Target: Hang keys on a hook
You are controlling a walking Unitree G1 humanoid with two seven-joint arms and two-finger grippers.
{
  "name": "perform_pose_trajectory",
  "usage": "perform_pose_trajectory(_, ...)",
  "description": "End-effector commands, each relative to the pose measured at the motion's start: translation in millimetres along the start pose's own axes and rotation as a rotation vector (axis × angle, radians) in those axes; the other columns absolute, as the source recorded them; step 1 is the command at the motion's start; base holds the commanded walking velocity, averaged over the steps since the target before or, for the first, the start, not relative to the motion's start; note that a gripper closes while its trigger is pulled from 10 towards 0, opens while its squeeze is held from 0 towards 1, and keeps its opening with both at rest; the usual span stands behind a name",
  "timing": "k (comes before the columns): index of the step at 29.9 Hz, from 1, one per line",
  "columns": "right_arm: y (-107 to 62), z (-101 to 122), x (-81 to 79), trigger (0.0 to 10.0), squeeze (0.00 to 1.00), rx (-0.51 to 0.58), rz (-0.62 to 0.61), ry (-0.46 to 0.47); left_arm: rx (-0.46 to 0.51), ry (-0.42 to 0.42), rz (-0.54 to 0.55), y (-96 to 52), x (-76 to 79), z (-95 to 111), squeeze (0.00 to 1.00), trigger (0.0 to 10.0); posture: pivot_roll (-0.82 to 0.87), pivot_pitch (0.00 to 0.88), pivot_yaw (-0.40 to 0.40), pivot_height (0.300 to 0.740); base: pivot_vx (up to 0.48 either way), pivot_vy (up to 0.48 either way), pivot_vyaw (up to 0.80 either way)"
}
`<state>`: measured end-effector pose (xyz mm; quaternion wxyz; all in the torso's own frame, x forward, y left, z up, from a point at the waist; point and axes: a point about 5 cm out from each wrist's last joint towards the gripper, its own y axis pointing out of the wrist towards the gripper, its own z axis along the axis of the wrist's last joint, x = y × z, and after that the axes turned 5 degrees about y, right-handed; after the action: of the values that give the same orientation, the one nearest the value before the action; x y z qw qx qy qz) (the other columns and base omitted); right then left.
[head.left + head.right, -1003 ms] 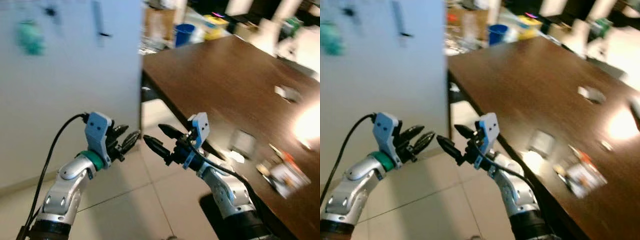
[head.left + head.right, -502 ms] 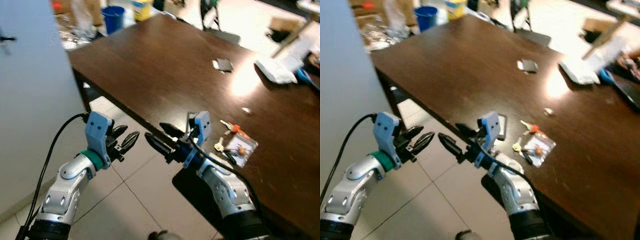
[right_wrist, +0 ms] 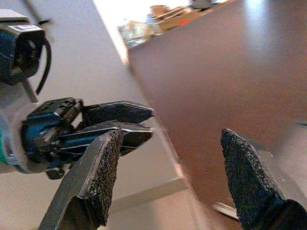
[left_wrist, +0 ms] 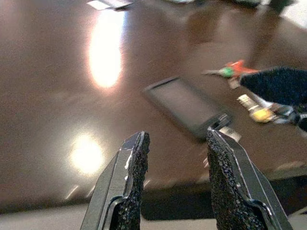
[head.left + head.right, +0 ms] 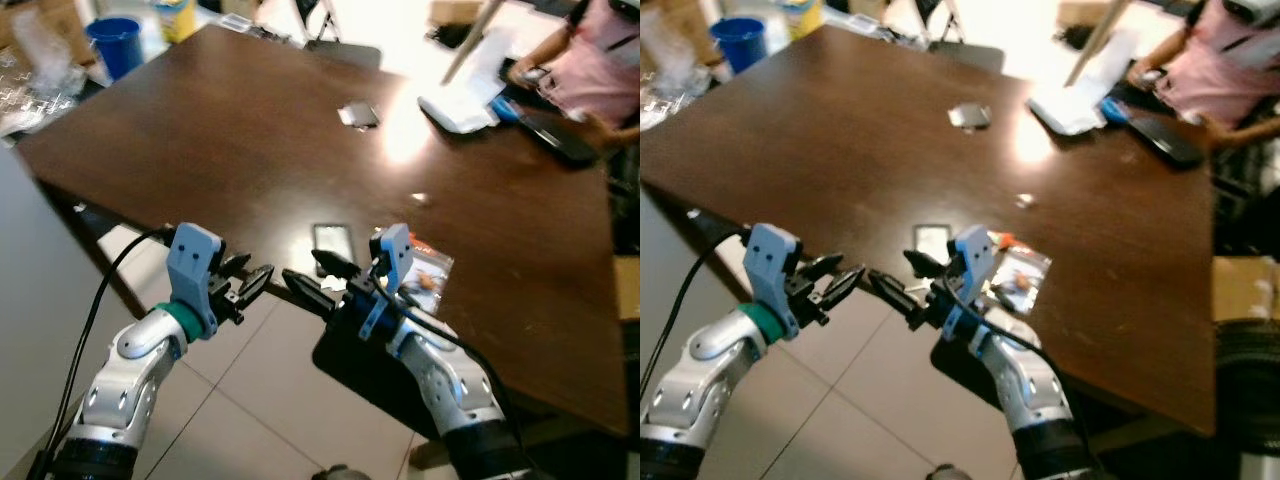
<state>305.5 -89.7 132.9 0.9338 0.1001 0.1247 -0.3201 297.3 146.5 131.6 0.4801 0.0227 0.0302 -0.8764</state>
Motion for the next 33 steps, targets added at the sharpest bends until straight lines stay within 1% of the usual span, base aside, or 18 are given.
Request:
perform_pose_trajectory(1, -2.7, -3, 0.2, 10.0, 0.00, -0.023, 0.000, -0.009, -0.002, 0.003, -0.017, 0.3, 3.7, -1, 0.00, 10.0, 0.00, 0.000, 0.022, 0.740, 0.000, 0.000, -0.80)
perform_pose_trajectory(8, -4.3, -4, -0.4, 10.0, 0.00, -0.042, 0.001, -0.030, 0.021, -0.026, -0.013, -0.1, 6.7, 0, 0.00, 10.0, -0.03, 0.000, 0.020, 0.740, 0.000, 0.000, -0.80)
perform_pose_trajectory(9, -4.6, -5, -1.4, 10.0, 0.00, -0.047, 0.006, -0.036, 0.024, -0.033, -0.016, -0.6, 8.0, 0, 0.00, 10.0, -0.07, 0.000, 0.028, 0.740, 0.000, 0.000, -0.80)
perform_pose_trajectory(12, -5.2, -5, -2.2, 10.0, 0.00, -0.051, 0.008, -0.042, 0.026, -0.036, -0.025, -0.6, 9.5, 0, 0.00, 10.0, -0.08, 0.000, 0.036, 0.740, 0.000, 0.000, -0.80)
perform_pose_trajectory(13, -6.2, -3, -1.9, 10.0, 0.00, -0.046, 0.000, -0.043, 0.031, -0.030, -0.057, 1.7, 12.2, 3, 0.00, 10.0, -0.12, 0.028, 0.034, 0.740, 0.000, 0.000, -0.80)
perform_pose_trajectory(18, -7.6, -1, -1.5, 10.0, 0.00, -0.041, -0.006, -0.043, 0.040, -0.021, -0.067, 2.6, 14.0, 6, 0.00, 10.0, -0.13, 0.038, 0.031, 0.740, 0.000, 0.000, -0.80)
perform_pose_trajectory(20, -9.0, -5, -2.7, 10.0, 0.00, -0.040, -0.016, -0.039, 0.030, -0.027, -0.045, -2.2, 12.8, 1, 0.00, 10.0, -0.13, 0.011, 0.044, 0.740, 0.000, 0.000, -0.80)
perform_pose_trajectory(22, -8.5, -7, -3.1, 10.0, 0.00, -0.046, -0.018, -0.045, 0.017, -0.020, -0.046, -2.8, 12.2, -3, 0.00, 10.0, -0.14, 0.001, 0.048, 0.740, 0.000, 0.000, -0.80)
perform_pose_trajectory(26, -8.6, -10, -6.2, 10.0, 0.00, -0.057, -0.015, -0.049, -0.007, -0.012, -0.070, -4.0, 12.5, -6, 0.00, 10.0, -0.16, 0.017, 0.056, 0.740, 0.000, 0.000, -0.80)
perform_pose_trajectory(30, -9.3, -10, -6.0, 10.0, 0.00, -0.055, -0.019, -0.047, -0.006, -0.016, -0.066, -4.2, 11.8, -6, 0.00, 10.0, -0.15, 0.014, 0.059, 0.740, 0.000, 0.000, -0.80)
perform_pose_trajectory(31, -9.4, -9, -5.3, 10.0, 0.00, -0.051, -0.023, -0.048, -0.007, -0.010, -0.057, -3.9, 10.8, -6, 0.00, 10.0, -0.12, 0.008, 0.051, 0.740, 0.000, 0.000, -0.80)
perform_pose_trajectory(33, -9.1, -9, -5.1, 10.0, 0.00, -0.048, -0.025, -0.049, -0.006, -0.002, -0.053, -4.0, 10.4, -5, 0.00, 10.0, -0.12, 0.008, 0.051, 0.740, 0.000, 0.000, -0.80)
